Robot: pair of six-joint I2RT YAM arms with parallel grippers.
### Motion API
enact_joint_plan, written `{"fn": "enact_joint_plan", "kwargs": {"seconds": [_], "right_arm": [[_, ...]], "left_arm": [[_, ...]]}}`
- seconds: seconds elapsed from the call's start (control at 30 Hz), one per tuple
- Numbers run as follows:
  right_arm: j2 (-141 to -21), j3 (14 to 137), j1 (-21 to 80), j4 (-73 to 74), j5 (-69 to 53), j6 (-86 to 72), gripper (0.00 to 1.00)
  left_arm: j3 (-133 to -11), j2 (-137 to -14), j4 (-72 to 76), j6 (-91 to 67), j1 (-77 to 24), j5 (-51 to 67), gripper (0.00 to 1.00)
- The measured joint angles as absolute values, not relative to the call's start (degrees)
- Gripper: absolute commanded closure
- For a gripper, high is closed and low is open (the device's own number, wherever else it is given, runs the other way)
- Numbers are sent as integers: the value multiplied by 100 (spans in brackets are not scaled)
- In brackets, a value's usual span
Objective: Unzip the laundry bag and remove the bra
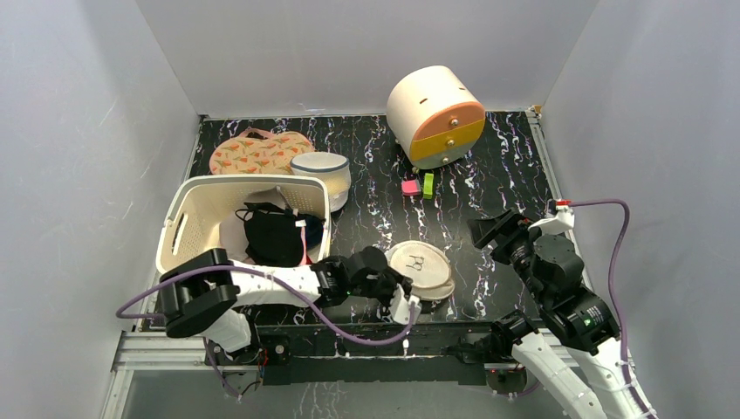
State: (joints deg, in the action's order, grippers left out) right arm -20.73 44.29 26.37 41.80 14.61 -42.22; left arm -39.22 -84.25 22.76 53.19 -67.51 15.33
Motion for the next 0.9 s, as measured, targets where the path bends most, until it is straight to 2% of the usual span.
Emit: {"fn": "enact_joint_plan", "kwargs": {"seconds": [0.27,0.4,0.43,0.53,0.6,0.63,0.67,0.7,0.9], "right_arm": [[-2069,4335,2637,4193,1446,-4233,26],[-2032,4333,2637,4195,1452,-4233,26],[-2016,4333,2637,4195,1463,-4233,26],[-1979,4327,2637,4195,1468,-4233,26],[-1975,4327,2637,4193,1468,-4235,26],[-1975,4324,2637,4193,1468,-4233,26],[-1975,4324,2637,4193,1468,-4233,26],[-1975,4322,2637,4193,1468,-4233,26],[-1975,4322,2637,4191,1468,-4233,26]], "left_arm": [[-3922,-9142,1754,6252,-6989,827,100],[-3931,-9282,1616,6423,-6995,727,93],[-3942,-9284,1594,6438,-6997,720,88],[-3968,-9284,1549,6455,-6997,696,64],[-3970,-9284,1498,6442,-6997,685,56],[-3988,-9264,1500,6423,-6997,672,44],[-3992,-9238,1494,6388,-6997,679,10],[-3992,-9201,1487,6364,-6997,676,3],[-4032,-8615,1522,5839,-6980,1020,2]]}}
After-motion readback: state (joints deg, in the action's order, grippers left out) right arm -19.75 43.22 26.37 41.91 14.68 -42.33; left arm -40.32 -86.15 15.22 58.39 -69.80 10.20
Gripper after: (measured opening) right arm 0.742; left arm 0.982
